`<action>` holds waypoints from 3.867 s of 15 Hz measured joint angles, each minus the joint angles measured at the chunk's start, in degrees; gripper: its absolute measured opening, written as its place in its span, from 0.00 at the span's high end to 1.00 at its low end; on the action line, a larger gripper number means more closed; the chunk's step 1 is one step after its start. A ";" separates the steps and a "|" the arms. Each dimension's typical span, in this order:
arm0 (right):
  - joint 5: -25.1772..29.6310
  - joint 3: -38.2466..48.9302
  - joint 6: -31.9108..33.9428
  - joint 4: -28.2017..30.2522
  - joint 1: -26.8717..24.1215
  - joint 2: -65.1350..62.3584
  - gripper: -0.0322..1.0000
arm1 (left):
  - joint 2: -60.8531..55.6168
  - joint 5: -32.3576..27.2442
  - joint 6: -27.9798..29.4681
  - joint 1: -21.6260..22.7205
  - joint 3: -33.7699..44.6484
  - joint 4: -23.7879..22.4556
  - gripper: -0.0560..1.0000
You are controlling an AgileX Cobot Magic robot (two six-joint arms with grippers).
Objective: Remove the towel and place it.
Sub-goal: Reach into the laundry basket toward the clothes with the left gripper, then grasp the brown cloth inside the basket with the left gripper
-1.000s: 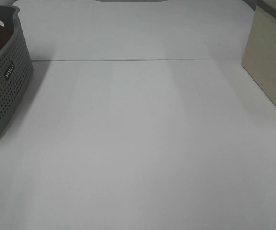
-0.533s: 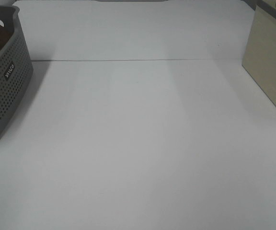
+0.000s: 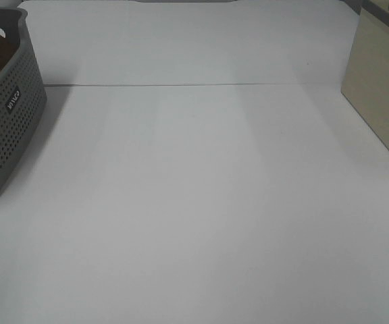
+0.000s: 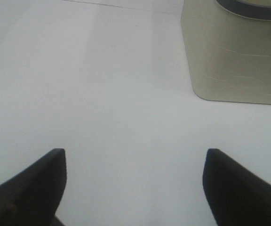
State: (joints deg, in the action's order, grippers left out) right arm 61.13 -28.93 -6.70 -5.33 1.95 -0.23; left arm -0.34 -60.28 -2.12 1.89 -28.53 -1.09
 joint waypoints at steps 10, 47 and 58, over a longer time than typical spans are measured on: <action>0.00 0.00 0.00 0.00 0.00 0.00 0.22 | 0.00 0.00 0.00 0.00 0.00 0.00 0.01; 0.00 0.00 0.00 0.00 0.00 0.00 0.22 | 123.93 -4.07 -57.01 4.24 -79.41 -21.14 0.01; 0.00 0.00 0.00 0.00 0.00 0.00 0.22 | 125.94 -5.56 -55.81 4.24 -79.47 -19.94 0.88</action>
State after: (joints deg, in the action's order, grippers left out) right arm 61.13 -28.93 -6.70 -5.33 1.95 -0.23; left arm 125.59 -65.83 -57.93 6.13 -108.00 -21.03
